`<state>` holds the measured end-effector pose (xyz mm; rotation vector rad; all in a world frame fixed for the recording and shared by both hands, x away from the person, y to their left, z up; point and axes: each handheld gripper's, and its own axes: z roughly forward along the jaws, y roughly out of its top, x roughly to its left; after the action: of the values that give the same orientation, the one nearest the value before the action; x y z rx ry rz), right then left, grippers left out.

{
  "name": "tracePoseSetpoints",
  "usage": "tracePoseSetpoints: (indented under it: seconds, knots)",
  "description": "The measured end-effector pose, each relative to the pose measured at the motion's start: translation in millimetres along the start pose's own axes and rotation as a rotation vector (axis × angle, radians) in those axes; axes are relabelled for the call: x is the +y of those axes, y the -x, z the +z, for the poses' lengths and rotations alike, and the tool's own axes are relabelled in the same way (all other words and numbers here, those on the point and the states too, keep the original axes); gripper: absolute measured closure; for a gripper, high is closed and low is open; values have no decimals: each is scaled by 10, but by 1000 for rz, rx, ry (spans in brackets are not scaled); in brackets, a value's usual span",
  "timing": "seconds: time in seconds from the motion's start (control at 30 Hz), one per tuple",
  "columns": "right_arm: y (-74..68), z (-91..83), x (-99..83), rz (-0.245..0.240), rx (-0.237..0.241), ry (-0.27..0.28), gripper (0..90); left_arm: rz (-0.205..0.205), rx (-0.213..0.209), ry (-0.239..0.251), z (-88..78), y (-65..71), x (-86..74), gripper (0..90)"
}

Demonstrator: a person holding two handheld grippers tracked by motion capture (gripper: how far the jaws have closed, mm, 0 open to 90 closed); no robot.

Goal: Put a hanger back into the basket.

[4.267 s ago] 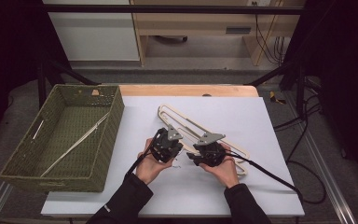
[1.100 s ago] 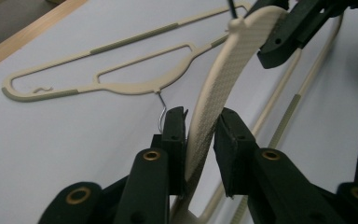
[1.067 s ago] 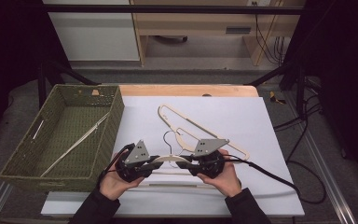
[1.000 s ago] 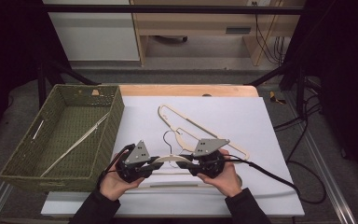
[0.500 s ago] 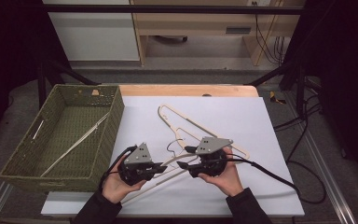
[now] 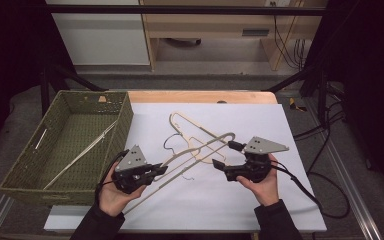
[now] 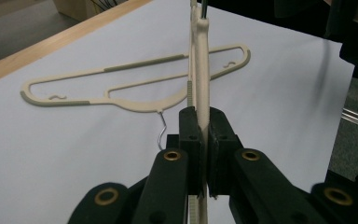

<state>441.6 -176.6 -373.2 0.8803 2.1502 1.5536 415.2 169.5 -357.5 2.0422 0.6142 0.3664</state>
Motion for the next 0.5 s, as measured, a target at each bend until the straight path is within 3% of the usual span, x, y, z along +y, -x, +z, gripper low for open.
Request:
tracePoseSetpoints:
  seconds: [0.3, 0.5]
  knots:
    - [198, -182, -203, 72, -62, -22, 128, 22, 35, 61, -271, 15, 212, 863]
    - [259, -277, -257, 94, -90, -13, 109, 21, 62, 92, -519, -78, 402, 863]
